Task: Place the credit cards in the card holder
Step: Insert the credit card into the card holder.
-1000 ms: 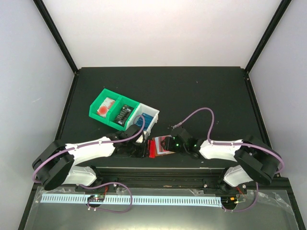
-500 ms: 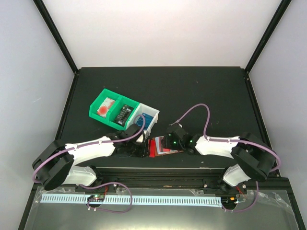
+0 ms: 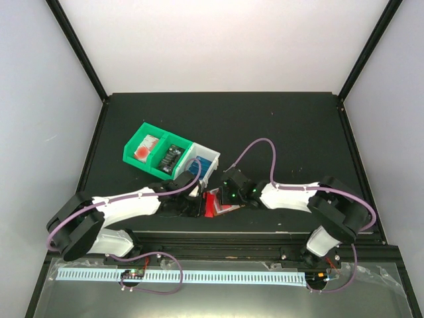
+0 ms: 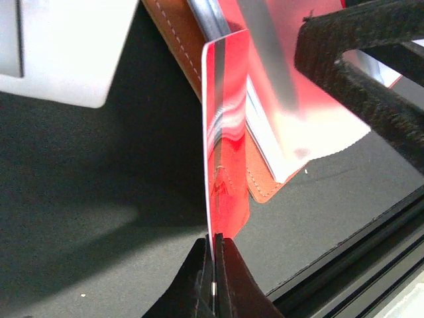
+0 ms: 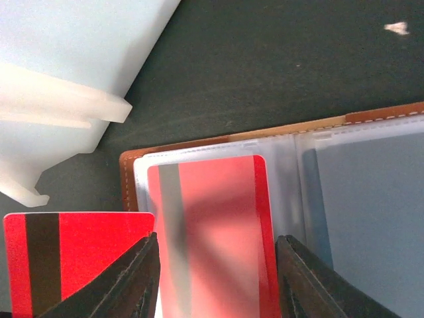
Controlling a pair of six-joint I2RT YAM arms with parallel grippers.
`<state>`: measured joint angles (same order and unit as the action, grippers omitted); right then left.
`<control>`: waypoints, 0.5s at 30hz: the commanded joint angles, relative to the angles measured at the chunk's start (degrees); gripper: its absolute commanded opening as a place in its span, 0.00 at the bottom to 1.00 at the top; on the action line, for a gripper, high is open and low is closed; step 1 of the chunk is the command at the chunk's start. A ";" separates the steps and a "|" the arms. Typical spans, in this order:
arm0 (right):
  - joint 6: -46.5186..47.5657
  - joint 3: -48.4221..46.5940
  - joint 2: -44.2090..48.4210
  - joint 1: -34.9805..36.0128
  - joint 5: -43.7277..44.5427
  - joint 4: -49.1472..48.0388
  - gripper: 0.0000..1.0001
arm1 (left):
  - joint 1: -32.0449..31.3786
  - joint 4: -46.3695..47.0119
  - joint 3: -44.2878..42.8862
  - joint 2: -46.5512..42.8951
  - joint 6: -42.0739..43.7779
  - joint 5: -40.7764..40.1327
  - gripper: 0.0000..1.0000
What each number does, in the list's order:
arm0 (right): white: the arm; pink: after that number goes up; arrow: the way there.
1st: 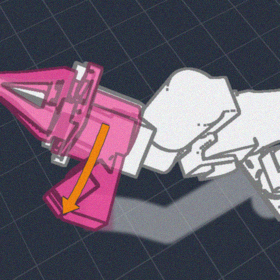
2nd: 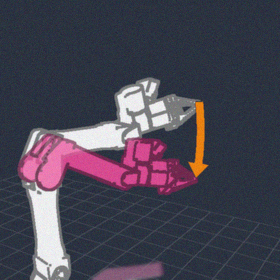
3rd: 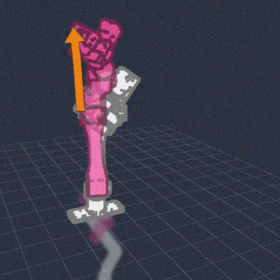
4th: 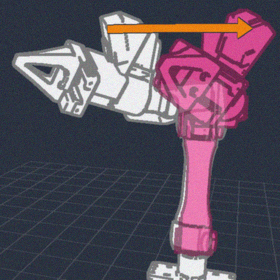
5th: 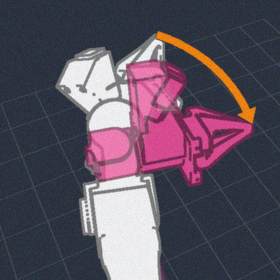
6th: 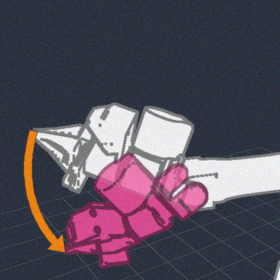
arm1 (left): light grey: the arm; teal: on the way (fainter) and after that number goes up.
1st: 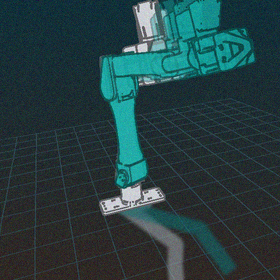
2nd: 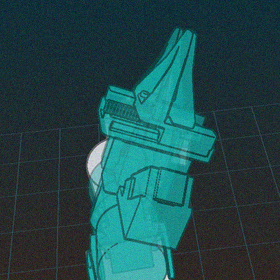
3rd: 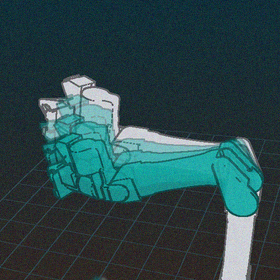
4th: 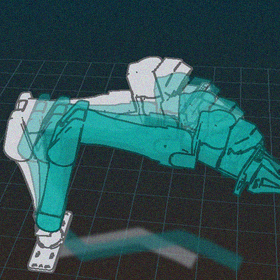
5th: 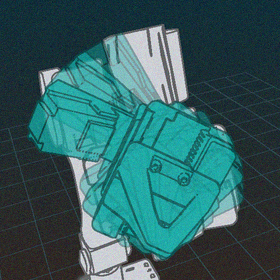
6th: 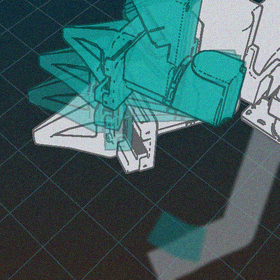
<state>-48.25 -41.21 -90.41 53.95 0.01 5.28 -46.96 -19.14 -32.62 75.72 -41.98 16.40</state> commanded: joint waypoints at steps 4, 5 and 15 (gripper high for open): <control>2.31 -3.49 -2.54 2.82 1.14 3.73 0.49 | -0.15 -3.66 -0.60 0.19 0.31 -4.85 0.02; 1.71 -3.38 -1.66 2.82 2.08 4.04 0.49 | -0.19 -3.58 -0.60 -0.32 0.30 -4.76 0.02; -1.80 1.88 16.04 2.72 13.59 6.63 0.58 | -0.15 1.39 -0.56 -11.44 2.91 0.33 0.02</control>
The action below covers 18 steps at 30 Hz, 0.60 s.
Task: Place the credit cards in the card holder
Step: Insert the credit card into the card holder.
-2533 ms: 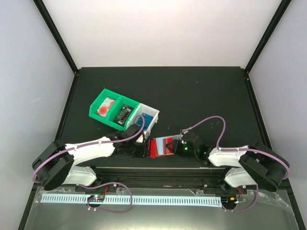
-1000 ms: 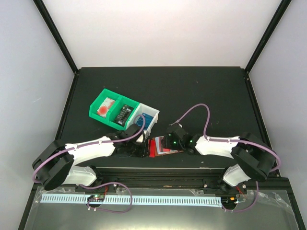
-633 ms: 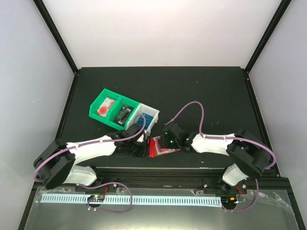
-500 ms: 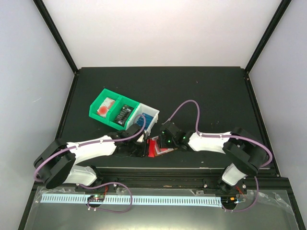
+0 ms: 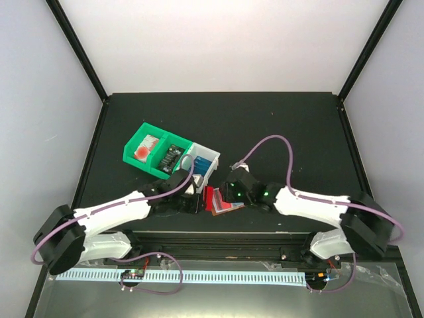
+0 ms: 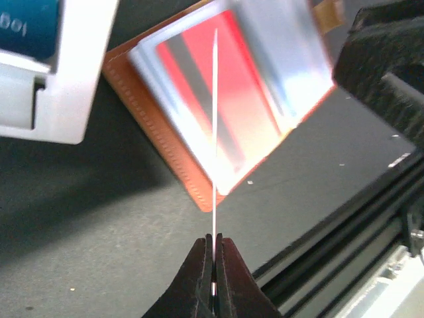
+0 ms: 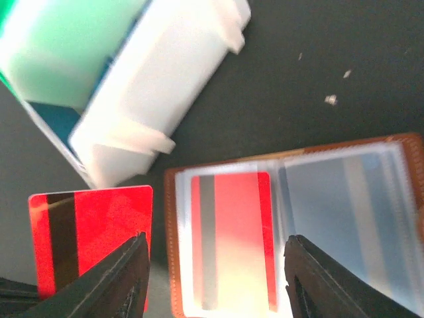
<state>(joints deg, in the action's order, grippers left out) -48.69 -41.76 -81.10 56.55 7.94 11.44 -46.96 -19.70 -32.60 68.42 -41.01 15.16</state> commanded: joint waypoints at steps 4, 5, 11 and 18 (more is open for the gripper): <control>-2.13 4.81 11.81 -0.83 9.45 4.05 0.61 | -0.15 2.32 -1.29 -6.99 2.59 2.03 0.02; -2.26 5.15 12.32 -1.45 10.32 5.56 0.62 | -0.11 2.34 -1.65 -7.32 2.79 2.27 0.02; -2.52 7.64 12.29 -5.34 13.62 13.01 0.60 | -0.15 3.83 -3.60 -6.21 0.02 5.49 0.02; 1.25 12.48 11.05 -5.53 6.29 8.71 0.56 | -0.82 9.29 -2.30 -1.92 -5.48 5.90 0.01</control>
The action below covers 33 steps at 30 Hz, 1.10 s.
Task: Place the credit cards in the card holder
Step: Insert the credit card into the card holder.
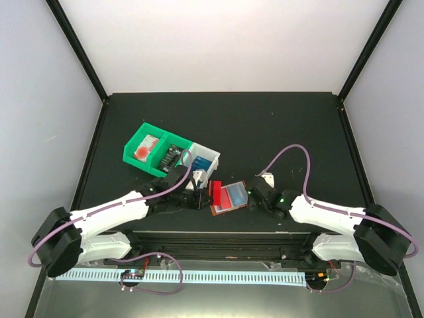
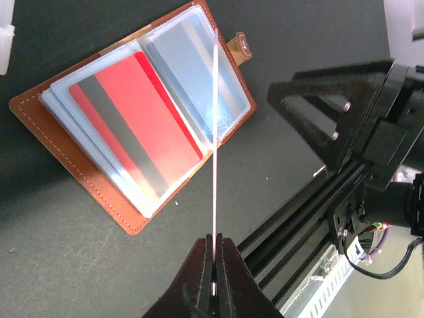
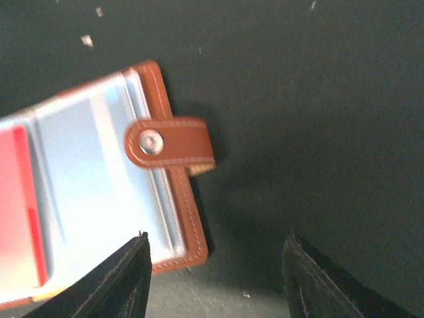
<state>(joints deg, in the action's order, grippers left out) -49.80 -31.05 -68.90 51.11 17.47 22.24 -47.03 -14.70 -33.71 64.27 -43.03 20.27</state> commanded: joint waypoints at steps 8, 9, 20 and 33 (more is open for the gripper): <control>5.76 -1.95 -5.62 -0.11 -2.75 -1.87 0.54 | -2.65 10.71 1.77 4.41 -10.89 -7.79 0.02; 5.72 -2.18 -6.02 -0.07 -2.06 -1.64 0.54 | -2.78 11.86 2.33 4.52 -11.89 -8.62 0.02; 6.51 -2.50 -9.75 -0.05 -5.61 -6.65 0.50 | -3.31 15.47 2.97 7.82 -15.22 -9.86 0.02; 1.71 2.43 -9.48 0.02 -11.55 -7.92 0.38 | -5.22 20.06 4.63 12.21 -18.29 -9.58 0.02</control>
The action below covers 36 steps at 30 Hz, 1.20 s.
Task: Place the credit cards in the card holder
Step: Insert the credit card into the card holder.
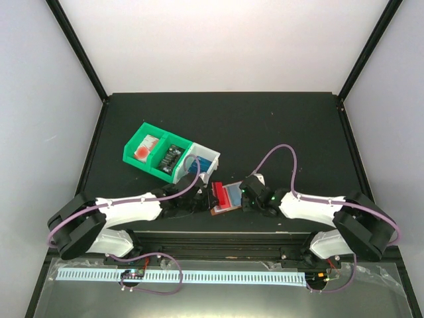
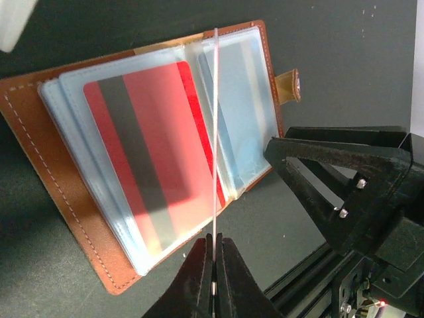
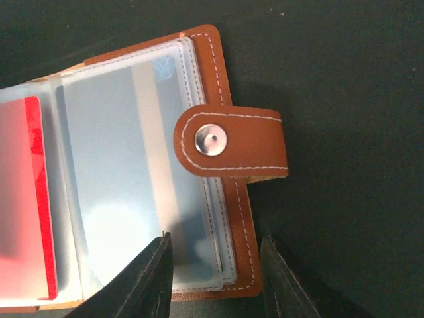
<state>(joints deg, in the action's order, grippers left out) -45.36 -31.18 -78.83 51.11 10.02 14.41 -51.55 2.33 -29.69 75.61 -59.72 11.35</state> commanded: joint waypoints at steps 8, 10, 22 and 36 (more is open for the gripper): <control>-8.39 5.08 4.90 0.37 -10.02 -0.65 0.32 | -1.23 5.35 1.39 3.35 -2.50 -0.42 0.02; -8.84 5.31 5.65 0.54 -10.25 -0.63 0.32 | -1.21 6.03 1.33 3.96 -2.43 0.02 0.02; -8.22 4.43 4.72 0.59 -5.52 2.32 0.32 | -1.18 6.50 -0.98 3.55 -3.25 0.98 0.02; -2.62 -0.86 4.84 0.56 -3.47 5.27 0.51 | -1.10 8.83 -2.21 7.19 -2.58 3.13 0.02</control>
<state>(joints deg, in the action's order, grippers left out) -50.02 -29.69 -73.34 51.46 4.80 18.09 -52.38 9.52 -29.89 82.63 -62.30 14.00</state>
